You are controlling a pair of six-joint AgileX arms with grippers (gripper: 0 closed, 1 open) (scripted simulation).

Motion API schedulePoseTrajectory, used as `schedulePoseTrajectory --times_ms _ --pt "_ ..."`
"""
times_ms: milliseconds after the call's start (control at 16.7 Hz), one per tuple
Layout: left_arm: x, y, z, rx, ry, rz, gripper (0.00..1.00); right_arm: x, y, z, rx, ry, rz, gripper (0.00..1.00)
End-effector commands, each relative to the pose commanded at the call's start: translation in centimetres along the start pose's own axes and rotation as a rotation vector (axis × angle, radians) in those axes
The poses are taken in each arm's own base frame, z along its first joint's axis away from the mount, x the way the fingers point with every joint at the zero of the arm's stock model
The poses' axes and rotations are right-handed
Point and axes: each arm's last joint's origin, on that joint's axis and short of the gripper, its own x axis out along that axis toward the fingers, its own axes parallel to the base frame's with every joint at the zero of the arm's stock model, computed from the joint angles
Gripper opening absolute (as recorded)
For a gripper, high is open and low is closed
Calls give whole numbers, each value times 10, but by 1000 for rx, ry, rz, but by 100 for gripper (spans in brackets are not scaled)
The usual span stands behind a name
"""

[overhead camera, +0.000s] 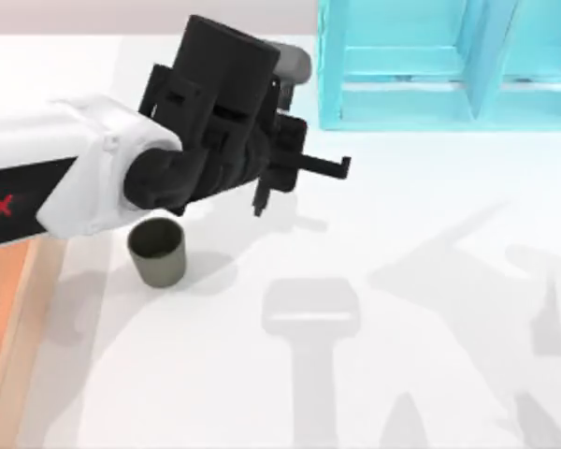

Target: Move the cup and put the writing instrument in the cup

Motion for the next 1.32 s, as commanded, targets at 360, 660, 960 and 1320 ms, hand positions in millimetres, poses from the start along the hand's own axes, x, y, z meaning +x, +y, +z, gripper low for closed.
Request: schedulePoseTrajectory --times_ms 360,660,960,1320 --pt "-40 45 -44 -9 -402 15 0 0 0 0 0 0 0 100" --pt "-75 69 -89 13 -670 54 0 0 0 0 0 0 0 100" --pt "-98 80 -120 33 -824 84 0 0 0 0 0 0 0 100" --pt "-101 81 -124 36 -842 88 0 0 0 0 0 0 0 100"
